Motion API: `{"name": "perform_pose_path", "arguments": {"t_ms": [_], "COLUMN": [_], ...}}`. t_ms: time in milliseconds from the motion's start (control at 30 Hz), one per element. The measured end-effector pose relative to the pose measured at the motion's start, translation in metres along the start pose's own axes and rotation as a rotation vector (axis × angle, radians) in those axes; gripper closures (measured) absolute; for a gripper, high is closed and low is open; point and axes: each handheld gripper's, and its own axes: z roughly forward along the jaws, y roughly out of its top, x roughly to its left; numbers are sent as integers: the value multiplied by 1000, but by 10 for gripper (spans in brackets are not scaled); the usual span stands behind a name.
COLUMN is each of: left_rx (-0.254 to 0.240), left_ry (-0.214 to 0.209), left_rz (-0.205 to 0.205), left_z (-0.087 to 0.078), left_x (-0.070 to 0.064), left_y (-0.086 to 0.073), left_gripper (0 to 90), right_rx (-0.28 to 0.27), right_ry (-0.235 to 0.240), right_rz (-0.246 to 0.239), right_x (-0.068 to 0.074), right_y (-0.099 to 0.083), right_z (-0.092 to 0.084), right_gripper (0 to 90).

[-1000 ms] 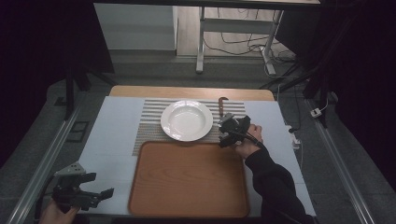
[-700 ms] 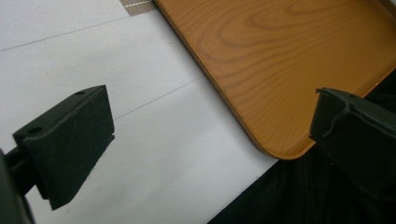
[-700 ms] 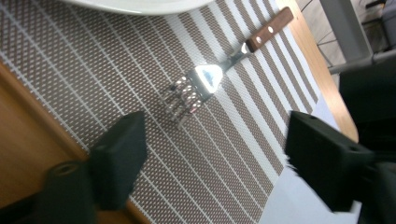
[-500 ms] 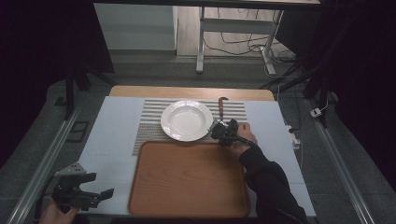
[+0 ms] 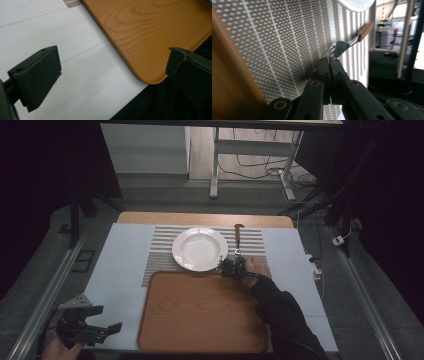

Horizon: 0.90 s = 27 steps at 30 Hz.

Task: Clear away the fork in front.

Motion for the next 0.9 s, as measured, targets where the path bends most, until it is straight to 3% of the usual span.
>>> {"name": "perform_pose_path", "arguments": {"t_ms": [33,133,167,200,333,600,633,900], "left_rx": [0,1,1,1,-2,-5,-5,-9], "left_ry": [0,-1,-1,0,0,0,-1,-14], "left_rz": [0,2,2,1,5,8,8,19], "left_z": [0,0,0,0,0,0,0,-1], "left_x": [0,0,0,0,0,-1,-1,-2], "left_y": [0,0,0,0,0,0,0,0], "left_gripper": [1,1,1,1,1,0,1,0], "right_rx": [-20,-13,-33,-32,-52,-110,-130,-202], "right_ry": [37,8,45,-5,-12,28,55,108], "right_rz": [10,14,14,9,27,121,150,248], "right_x": [-3,-4,-6,-6,-12,-22,-24,-31], "right_y": [-1,-2,-3,-3,-6,-18,-22,-35], "right_z": [0,-5,-5,-9,-20,-44,-50,-71], "right_gripper": [894,895,895,896,897,899,899,899]}}
